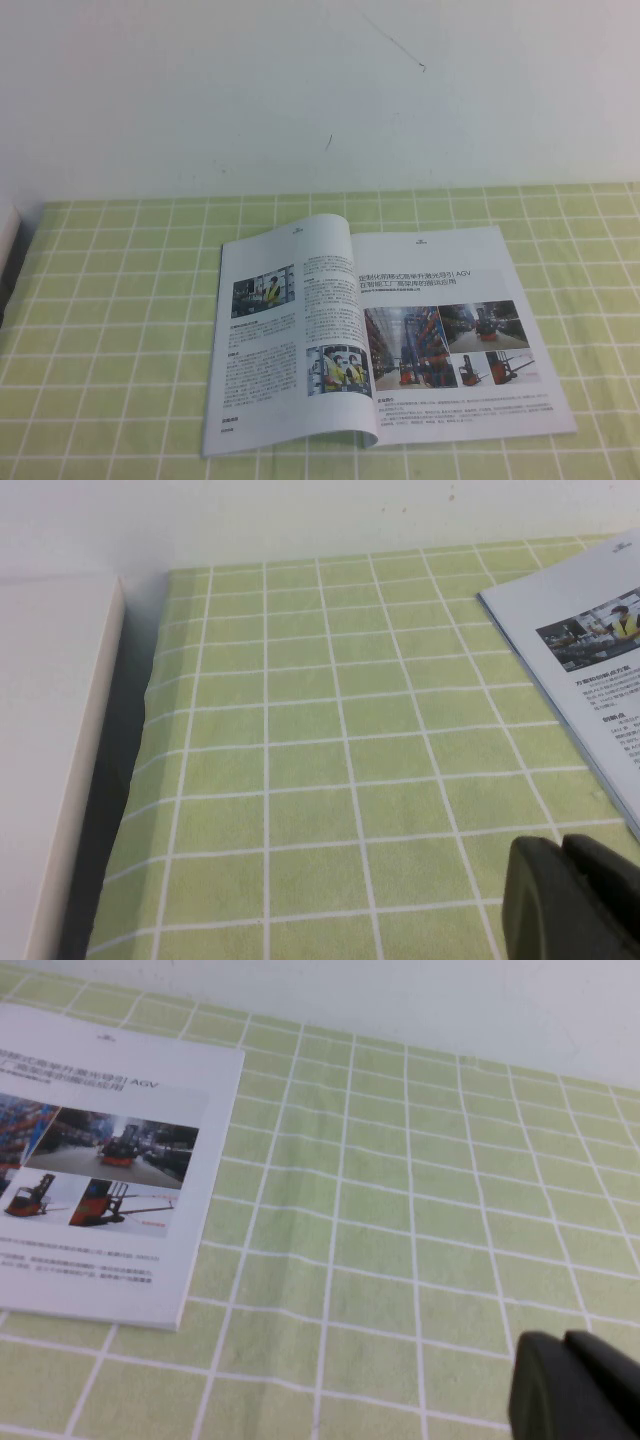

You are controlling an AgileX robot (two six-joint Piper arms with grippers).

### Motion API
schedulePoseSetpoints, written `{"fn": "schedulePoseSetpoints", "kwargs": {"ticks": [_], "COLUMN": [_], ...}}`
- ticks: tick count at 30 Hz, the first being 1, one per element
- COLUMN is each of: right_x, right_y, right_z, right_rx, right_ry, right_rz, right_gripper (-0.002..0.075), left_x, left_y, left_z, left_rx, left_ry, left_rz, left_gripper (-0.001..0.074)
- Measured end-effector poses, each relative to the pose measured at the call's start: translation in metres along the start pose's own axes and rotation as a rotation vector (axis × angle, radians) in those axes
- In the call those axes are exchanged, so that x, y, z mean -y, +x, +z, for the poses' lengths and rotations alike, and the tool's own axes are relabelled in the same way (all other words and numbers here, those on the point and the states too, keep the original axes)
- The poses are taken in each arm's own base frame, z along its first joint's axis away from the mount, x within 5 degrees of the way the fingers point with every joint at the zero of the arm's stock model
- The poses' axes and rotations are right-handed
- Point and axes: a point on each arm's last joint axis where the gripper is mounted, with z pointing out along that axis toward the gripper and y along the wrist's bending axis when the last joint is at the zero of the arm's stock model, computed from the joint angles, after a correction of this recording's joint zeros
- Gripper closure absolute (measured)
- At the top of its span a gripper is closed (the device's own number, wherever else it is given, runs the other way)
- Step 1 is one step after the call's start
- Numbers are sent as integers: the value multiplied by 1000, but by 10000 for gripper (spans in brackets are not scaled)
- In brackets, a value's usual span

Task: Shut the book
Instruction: 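Close the open booklet and leave it lying on the table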

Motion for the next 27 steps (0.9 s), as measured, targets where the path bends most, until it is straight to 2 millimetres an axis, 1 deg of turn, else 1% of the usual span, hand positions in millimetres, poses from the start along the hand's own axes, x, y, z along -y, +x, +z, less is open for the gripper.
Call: {"fn": "schedulePoseSetpoints", "kwargs": {"ticks": [27], "right_x": [1], "right_y": [0], "right_z": [0], "right_rx": [-1], "right_ry": [7], "right_rz": [-16], "right_gripper": [727], "left_x": [0], "left_y": [0], "left_z": [0], "left_rx": [0], "left_ry": [0], "left_rz": [0], "left_gripper": [739]}}
